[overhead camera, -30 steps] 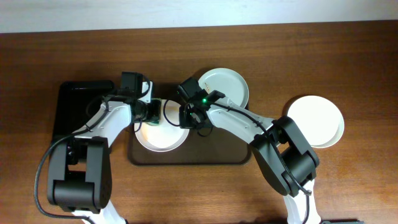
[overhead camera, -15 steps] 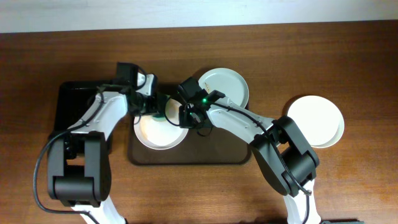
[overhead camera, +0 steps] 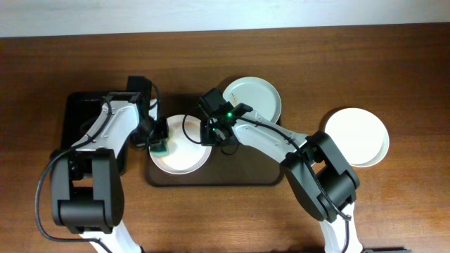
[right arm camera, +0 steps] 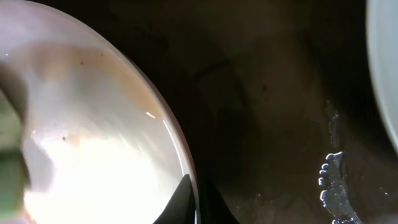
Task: Clean dirty plates on tray and stack at the side
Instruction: 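Scrub the held plate with the sponge in the left gripper, then lift the scrubbed plate off the tray with the right gripper, then stack the plate onto the cleaned plate at the table's right side, then return the right gripper and grip the last white plate's rim, then slide the last plate left toward the sponge with the right gripper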
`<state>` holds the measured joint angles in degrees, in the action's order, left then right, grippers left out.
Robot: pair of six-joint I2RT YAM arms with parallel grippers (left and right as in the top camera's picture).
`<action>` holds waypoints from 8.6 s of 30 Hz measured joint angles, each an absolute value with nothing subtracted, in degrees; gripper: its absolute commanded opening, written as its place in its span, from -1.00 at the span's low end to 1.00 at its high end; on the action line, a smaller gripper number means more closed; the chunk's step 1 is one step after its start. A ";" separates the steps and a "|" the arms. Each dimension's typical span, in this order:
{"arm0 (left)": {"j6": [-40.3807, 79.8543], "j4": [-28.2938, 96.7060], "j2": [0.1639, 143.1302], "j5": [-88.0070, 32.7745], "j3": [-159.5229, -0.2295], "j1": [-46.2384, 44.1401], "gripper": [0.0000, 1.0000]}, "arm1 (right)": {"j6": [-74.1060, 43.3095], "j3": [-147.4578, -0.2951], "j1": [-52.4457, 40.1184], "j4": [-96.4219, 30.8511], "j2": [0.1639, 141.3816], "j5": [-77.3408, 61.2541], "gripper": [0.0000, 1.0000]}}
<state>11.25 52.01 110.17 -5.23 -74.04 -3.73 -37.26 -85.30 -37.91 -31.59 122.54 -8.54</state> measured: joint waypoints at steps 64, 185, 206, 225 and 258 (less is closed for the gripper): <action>9.98 51.90 110.39 -31.94 -90.72 4.03 -0.99 | -26.81 -88.86 -34.26 -51.90 101.38 8.27 -0.92; 10.55 49.69 110.39 -17.69 -90.54 1.08 -0.99 | -32.14 -78.65 -16.34 -45.47 110.96 -2.37 -0.37; 10.55 49.43 110.39 -17.67 -90.54 1.08 -0.99 | -32.77 -79.09 -16.34 -45.19 113.97 -4.60 -0.92; 10.55 48.77 110.39 -17.50 -90.54 1.08 -0.99 | -18.55 -92.18 -26.68 -56.90 114.83 -12.45 0.32; 10.55 48.80 110.39 -17.50 -90.54 1.08 -0.99 | 5.87 -96.23 -30.81 -47.72 127.79 -12.38 -0.92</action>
<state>10.55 48.80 110.39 -17.50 -90.54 1.08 5.87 -96.23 -30.81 -47.72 127.79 -12.38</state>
